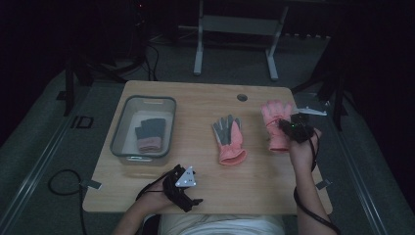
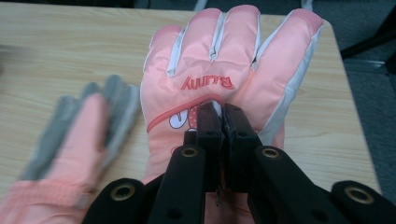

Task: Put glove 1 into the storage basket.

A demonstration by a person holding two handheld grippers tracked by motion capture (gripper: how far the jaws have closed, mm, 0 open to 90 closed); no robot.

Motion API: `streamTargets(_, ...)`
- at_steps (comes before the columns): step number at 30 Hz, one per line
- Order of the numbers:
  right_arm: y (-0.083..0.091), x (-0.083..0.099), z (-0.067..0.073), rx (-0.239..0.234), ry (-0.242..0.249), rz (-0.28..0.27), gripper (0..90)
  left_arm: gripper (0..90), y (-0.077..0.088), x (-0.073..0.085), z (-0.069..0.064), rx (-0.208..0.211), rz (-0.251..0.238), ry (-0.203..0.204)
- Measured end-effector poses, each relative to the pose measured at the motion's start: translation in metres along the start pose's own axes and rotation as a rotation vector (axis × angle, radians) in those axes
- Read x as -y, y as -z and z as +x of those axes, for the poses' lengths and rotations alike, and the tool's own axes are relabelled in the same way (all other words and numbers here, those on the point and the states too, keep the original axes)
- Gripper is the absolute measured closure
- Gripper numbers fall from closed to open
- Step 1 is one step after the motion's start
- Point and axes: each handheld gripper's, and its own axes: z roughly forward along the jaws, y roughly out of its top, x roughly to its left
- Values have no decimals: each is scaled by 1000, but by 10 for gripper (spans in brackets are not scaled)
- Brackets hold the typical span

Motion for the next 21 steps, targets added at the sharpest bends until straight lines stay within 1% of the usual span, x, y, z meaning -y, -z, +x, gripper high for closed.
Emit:
streamTargets(3, 5, 0, 16, 14, 10, -22, 865, 36, -1, 0, 0, 8, 2, -1)
streamTargets(6, 6, 4, 22, -1, -34, -38, 865, 37, 0, 0, 0, 11, 0, -1)
streamTargets(8, 3, 9, 25, -3, -55, -35, 865, 37, 0, 0, 0, 9, 2, -3)
streamTargets(10, -1, 14, 27, 6, -55, -26, 865, 37, 0, 1, 0, 10, 1, -2)
streamTargets(11, -1, 14, 27, 6, -55, -26, 865, 37, 0, 1, 0, 10, 1, -2)
streamTargets(13, -7, 21, 30, -4, -63, -13, 864, 36, 0, 1, 1, 15, -3, 0)
streamTargets(15, -11, 26, 30, -1, -74, -5, 864, 37, 0, 0, 1, 13, 0, -4)
streamTargets(16, -13, 29, 31, 3, -78, 0, 864, 37, 0, 0, 1, 11, 4, -10)
streamTargets(19, -21, 36, 33, 24, -73, 17, 864, 37, -1, 0, 0, 10, 0, -7)
streamTargets(21, -30, 40, 32, 39, -67, 32, 863, 37, 0, 0, 1, 8, 3, -10)
